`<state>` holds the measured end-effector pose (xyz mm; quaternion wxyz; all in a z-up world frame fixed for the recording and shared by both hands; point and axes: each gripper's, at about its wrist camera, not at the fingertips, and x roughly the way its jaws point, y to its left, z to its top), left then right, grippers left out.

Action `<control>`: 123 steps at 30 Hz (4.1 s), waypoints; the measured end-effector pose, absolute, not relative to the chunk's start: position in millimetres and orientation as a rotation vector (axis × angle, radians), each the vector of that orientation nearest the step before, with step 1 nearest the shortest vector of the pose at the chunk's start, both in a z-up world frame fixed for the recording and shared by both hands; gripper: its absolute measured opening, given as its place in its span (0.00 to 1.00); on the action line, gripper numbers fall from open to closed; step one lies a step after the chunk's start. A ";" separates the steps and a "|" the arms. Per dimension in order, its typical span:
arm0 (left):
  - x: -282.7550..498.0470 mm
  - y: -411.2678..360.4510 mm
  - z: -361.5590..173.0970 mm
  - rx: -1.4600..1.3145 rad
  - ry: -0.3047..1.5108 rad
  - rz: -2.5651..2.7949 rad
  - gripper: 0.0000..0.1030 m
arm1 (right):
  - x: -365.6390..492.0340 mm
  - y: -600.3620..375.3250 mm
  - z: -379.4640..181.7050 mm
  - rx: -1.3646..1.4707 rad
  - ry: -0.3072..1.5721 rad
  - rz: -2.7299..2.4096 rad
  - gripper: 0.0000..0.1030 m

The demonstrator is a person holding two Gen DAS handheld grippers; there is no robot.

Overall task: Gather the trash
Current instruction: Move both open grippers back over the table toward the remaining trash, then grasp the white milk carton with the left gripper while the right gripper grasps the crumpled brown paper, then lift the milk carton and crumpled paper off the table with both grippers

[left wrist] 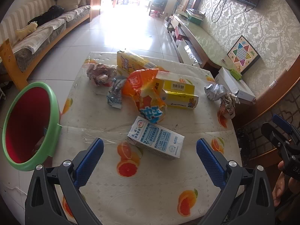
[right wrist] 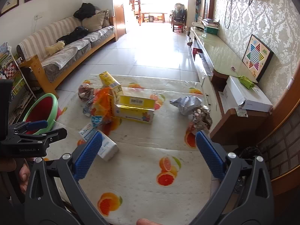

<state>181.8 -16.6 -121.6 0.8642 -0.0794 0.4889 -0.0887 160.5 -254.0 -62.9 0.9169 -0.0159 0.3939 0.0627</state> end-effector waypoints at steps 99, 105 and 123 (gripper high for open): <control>142.9 36.9 -156.7 -0.216 1.142 -0.174 0.70 | 174.3 -189.8 -92.0 -0.066 0.889 0.269 0.32; 130.7 22.3 -169.4 -0.101 1.178 -0.205 0.80 | 169.0 -190.3 -95.3 -0.071 0.896 0.258 0.32; 154.1 6.7 -190.1 -0.045 1.149 -0.280 0.56 | 169.3 -193.2 -105.2 -0.063 0.918 0.257 0.32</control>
